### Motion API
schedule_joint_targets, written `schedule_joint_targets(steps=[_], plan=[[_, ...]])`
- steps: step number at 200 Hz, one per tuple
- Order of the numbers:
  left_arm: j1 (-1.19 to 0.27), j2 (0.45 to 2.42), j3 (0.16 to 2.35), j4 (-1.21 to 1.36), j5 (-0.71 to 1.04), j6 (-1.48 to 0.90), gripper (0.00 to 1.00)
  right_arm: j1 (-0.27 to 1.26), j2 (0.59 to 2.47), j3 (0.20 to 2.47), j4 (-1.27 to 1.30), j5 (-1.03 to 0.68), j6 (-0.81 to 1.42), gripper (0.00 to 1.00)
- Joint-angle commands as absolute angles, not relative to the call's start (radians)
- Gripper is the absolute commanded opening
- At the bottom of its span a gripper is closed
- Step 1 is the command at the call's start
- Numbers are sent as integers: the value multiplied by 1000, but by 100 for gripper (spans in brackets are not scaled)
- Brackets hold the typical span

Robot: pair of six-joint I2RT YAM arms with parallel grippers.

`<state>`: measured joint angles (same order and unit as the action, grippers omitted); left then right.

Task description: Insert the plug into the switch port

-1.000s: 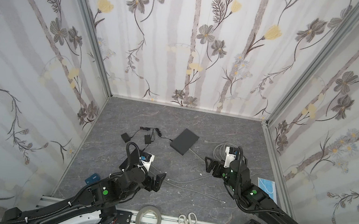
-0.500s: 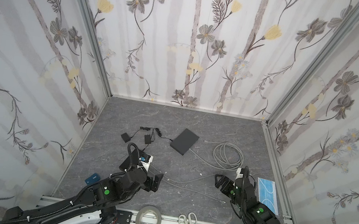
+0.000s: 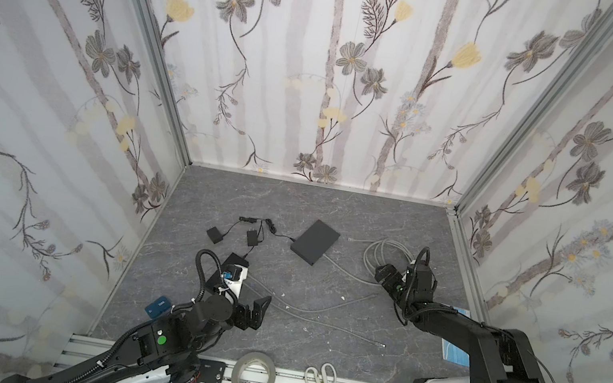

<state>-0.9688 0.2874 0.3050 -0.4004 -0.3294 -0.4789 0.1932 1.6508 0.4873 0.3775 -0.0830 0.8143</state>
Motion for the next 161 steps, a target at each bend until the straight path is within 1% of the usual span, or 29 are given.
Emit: schedule_joint_targets(steps=[1, 22, 42, 55, 77, 88, 100, 124, 138, 161], plan=[[-968, 233, 293, -438, -357, -497, 100, 192, 1702, 500, 404, -139, 811, 100], [-968, 205, 288, -448, -360, -497, 100, 192, 1697, 520, 420, -130, 739, 100], [-968, 218, 289, -441, -360, -495, 100, 192, 1660, 549, 356, -115, 697, 100], [-967, 233, 292, -436, -358, -494, 100, 192, 1606, 530, 320, -110, 701, 100], [-968, 247, 295, -432, -357, -497, 100, 218, 1428, 471, 225, -123, 668, 100], [-968, 248, 295, -431, -358, -496, 100, 273, 1336, 458, 151, -107, 642, 100], [-968, 248, 293, -430, -357, -495, 100, 372, 1257, 457, 62, -68, 621, 100], [-968, 257, 295, -424, -360, -493, 100, 554, 1182, 464, -98, -49, 630, 100], [-969, 263, 298, -424, -360, -495, 100, 643, 1145, 437, -167, -57, 685, 100], [-969, 266, 296, -422, -363, -497, 100, 777, 1067, 348, -191, -85, 807, 100]])
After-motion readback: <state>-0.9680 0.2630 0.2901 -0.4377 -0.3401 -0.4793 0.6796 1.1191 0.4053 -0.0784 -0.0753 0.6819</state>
